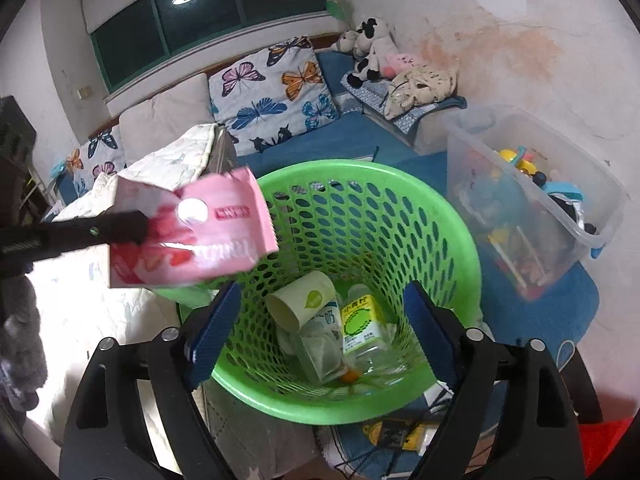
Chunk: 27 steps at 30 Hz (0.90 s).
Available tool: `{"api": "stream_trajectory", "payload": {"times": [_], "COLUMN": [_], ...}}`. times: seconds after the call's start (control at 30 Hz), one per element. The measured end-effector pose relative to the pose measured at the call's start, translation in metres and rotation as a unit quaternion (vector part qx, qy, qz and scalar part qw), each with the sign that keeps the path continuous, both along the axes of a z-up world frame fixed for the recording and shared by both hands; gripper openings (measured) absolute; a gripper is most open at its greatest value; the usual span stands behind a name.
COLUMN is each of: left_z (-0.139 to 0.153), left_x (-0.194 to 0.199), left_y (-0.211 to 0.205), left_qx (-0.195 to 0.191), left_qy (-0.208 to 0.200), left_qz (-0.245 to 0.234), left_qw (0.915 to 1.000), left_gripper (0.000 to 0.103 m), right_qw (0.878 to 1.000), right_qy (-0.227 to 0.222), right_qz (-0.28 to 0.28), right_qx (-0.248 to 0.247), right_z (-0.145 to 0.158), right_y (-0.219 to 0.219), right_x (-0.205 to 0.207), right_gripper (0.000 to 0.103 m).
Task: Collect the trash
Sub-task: 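Carry the pudding cup and pink bag to the basket and release both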
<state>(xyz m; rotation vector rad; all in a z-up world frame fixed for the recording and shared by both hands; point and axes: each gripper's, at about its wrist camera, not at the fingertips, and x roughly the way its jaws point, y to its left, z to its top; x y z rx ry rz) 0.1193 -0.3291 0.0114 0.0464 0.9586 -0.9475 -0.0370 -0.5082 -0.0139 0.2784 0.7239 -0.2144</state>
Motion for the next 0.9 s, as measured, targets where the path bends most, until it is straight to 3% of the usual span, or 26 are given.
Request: {"api": "stream_trajectory", "payload": {"times": [0.23, 0.43, 0.67, 0.9], "left_z": [-0.020, -0.027, -0.023, -0.019], "left_x": [-0.003, -0.007, -0.004, 0.011], "left_y": [-0.011, -0.008, 0.016, 0.063], "left_qx": [0.012, 0.013, 0.011, 0.031], "left_qy": [0.029, 0.030, 0.020, -0.010], "left_qz": [-0.006, -0.006, 0.009, 0.056], "left_qw": [0.9995, 0.9994, 0.9997, 0.9979], "left_gripper": [0.015, 0.035, 0.035, 0.035], "right_qw": [1.000, 1.000, 1.000, 0.999], "right_qy": [-0.009, -0.013, -0.017, -0.016], "right_qz": [-0.008, -0.008, 0.006, 0.027], "right_qx": [0.004, 0.009, 0.009, 0.009], "right_z": [0.004, 0.005, 0.008, 0.010], "right_y": [-0.001, 0.000, 0.012, 0.030], "right_x": [-0.008, -0.010, -0.007, 0.006], "right_gripper": [0.085, 0.085, 0.085, 0.086]}}
